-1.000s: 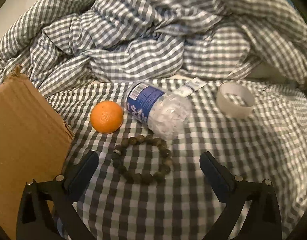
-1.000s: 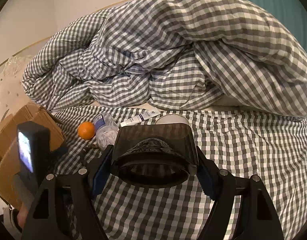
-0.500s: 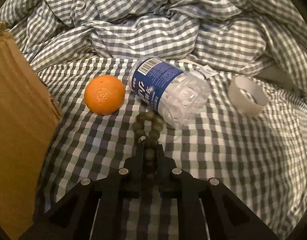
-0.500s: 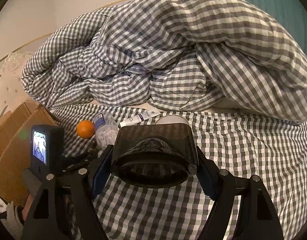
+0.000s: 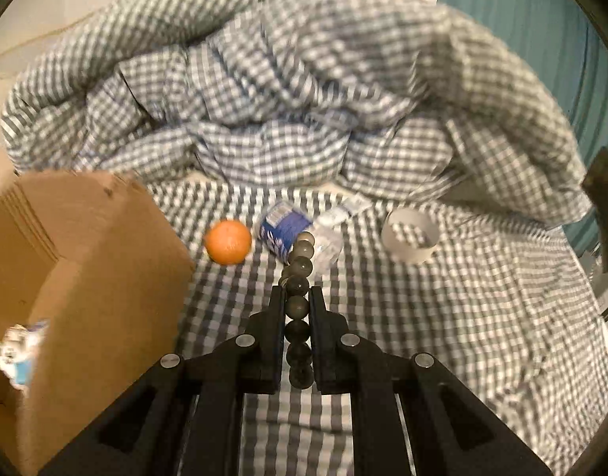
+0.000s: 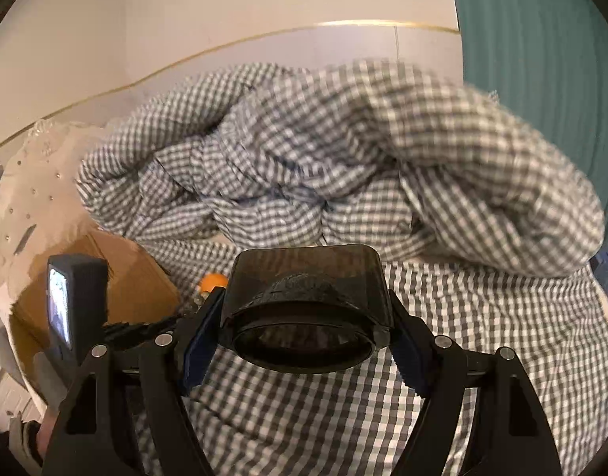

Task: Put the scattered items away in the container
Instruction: 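Lift the bracelet with left tool while right tool lifts the black cup, then carry both items over the cardboard box and open both tools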

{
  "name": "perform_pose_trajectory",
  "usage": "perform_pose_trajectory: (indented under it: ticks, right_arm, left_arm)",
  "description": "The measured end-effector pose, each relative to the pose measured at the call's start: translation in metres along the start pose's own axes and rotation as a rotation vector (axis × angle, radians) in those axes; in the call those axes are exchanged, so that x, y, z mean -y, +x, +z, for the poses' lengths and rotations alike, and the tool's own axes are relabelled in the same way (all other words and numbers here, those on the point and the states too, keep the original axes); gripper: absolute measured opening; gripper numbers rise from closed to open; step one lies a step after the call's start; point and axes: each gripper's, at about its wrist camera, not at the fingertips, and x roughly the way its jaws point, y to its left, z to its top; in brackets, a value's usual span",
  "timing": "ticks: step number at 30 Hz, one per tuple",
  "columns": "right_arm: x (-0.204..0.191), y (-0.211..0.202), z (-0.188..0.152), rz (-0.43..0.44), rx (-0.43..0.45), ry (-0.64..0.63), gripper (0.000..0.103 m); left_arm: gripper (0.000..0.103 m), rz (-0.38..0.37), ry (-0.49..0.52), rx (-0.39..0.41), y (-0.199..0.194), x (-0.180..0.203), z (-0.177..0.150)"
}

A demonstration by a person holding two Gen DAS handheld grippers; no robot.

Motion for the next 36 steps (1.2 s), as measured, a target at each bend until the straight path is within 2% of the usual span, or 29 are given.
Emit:
perform_pose_trajectory:
  ticks: [9,16,22,27,33,36]
  right_arm:
    - [-0.048,-0.064,0.03,0.031,0.086,-0.03,0.075]
    - [-0.098,-0.086,0.056,0.086,0.138,-0.06,0.075]
    - [-0.149,-0.09,0.066,0.149,0.154,-0.086,0.075]
    - [-0.197,-0.074,0.066,0.206,0.131,-0.117,0.075]
    - [-0.242,-0.05,0.054,0.241,0.086,-0.176,0.075]
    - [-0.254,-0.034,0.047,0.248,0.058,-0.182,0.075]
  left_arm:
    - [0.01,0.008,0.007,0.135,-0.107,-0.021,0.027]
    - [0.01,0.103,0.004,0.248,-0.189,-0.062,0.044]
    - [0.011,0.186,-0.023,0.287,-0.236,-0.116,0.05]
    - [0.011,0.234,-0.056,0.257,-0.245,-0.167,0.045]
    - [0.011,0.229,-0.112,0.16,-0.209,-0.215,0.028]
    - [0.011,0.227,-0.115,0.131,-0.189,-0.222,0.022]
